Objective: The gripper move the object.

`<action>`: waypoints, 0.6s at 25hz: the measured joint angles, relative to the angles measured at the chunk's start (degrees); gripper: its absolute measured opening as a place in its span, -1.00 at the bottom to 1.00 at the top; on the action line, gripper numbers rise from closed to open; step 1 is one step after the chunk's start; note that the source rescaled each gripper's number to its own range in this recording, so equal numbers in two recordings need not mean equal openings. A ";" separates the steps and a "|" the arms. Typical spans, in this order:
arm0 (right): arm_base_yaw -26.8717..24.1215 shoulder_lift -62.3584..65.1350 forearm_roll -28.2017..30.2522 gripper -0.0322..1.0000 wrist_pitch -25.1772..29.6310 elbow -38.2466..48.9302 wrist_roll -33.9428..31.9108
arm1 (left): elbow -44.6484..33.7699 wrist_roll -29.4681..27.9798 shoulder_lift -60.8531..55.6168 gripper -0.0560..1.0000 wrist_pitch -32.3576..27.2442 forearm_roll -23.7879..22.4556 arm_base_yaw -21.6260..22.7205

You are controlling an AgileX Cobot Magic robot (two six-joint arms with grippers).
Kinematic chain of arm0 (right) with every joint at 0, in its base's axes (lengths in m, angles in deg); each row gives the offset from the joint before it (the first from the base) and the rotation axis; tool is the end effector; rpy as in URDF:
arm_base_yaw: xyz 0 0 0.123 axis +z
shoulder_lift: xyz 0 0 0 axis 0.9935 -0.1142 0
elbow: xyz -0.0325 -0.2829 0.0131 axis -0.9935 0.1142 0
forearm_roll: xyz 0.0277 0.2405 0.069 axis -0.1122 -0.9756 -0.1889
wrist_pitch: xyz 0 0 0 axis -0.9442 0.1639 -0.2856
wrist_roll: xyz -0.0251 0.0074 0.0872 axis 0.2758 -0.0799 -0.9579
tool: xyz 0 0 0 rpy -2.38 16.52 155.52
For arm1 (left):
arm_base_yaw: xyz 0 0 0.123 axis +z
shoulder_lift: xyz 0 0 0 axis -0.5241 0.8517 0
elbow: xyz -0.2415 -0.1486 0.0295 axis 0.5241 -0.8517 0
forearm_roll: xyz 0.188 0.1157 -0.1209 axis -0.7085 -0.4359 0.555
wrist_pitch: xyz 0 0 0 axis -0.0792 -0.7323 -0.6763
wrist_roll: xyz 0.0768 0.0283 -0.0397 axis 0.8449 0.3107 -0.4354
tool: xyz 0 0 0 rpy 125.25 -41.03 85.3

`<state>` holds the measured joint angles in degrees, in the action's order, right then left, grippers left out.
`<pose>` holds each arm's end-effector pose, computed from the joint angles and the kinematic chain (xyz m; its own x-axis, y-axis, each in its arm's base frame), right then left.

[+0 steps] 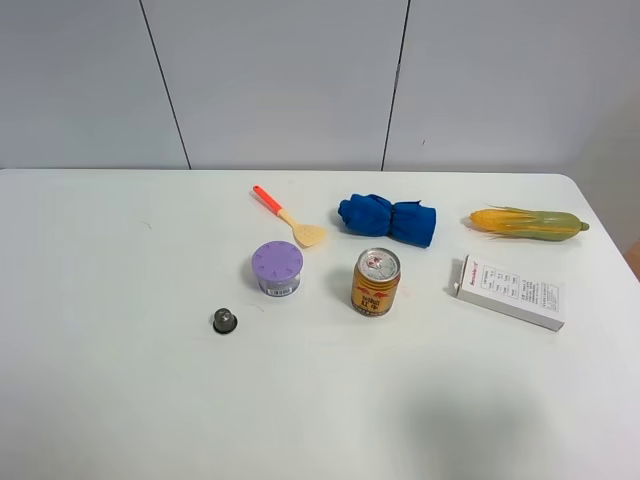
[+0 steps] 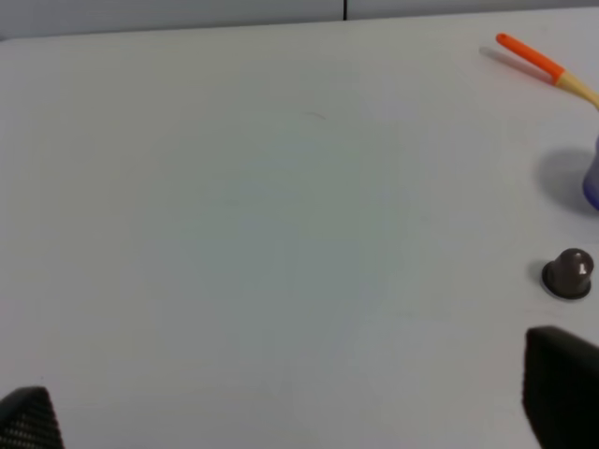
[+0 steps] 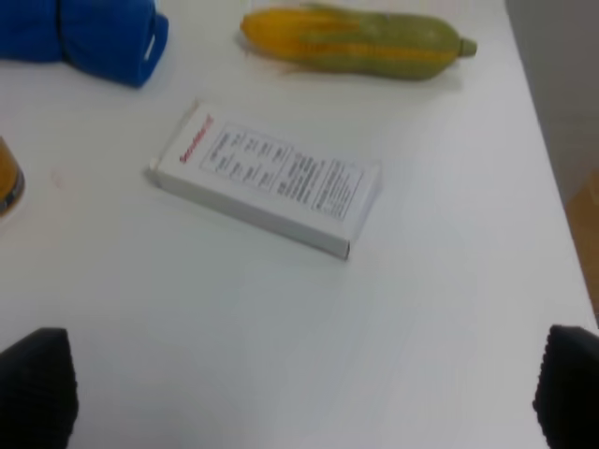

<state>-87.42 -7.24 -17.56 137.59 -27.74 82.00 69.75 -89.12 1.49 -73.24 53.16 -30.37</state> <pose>0.0011 0.0008 0.2765 -0.4930 -0.0653 -0.8676 0.0119 0.9966 -0.0818 -0.0070 0.0015 0.2801 -0.4385 -0.0163 -0.8986 -0.0414 0.9991 0.0021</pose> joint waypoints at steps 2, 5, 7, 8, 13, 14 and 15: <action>0.00 1.88 0.00 1.00 0.00 0.00 0.00 | 0.00 0.00 0.00 1.00 0.00 0.00 0.00; 0.00 2.21 0.00 1.00 0.00 0.00 0.00 | 0.00 0.00 0.00 1.00 0.00 0.00 0.00; 0.00 2.21 0.00 1.00 0.00 0.00 0.00 | 0.00 0.00 0.00 1.00 0.00 0.00 0.00; 0.00 2.21 0.00 1.00 0.00 0.00 0.00 | 0.00 0.00 0.00 1.00 0.00 0.00 0.00; 0.00 2.21 0.00 1.00 0.00 0.00 0.00 | 0.00 0.00 0.00 1.00 0.00 0.00 0.00; 0.00 2.21 0.00 1.00 0.00 0.00 0.00 | 0.00 0.00 0.00 1.00 0.00 0.00 0.00; 0.00 2.21 0.00 1.00 0.00 0.00 0.00 | 0.00 0.00 0.00 1.00 0.00 0.00 0.00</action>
<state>-87.42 -5.02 -17.56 137.59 -27.74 82.00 69.75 -89.12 1.49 -73.24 53.16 -30.37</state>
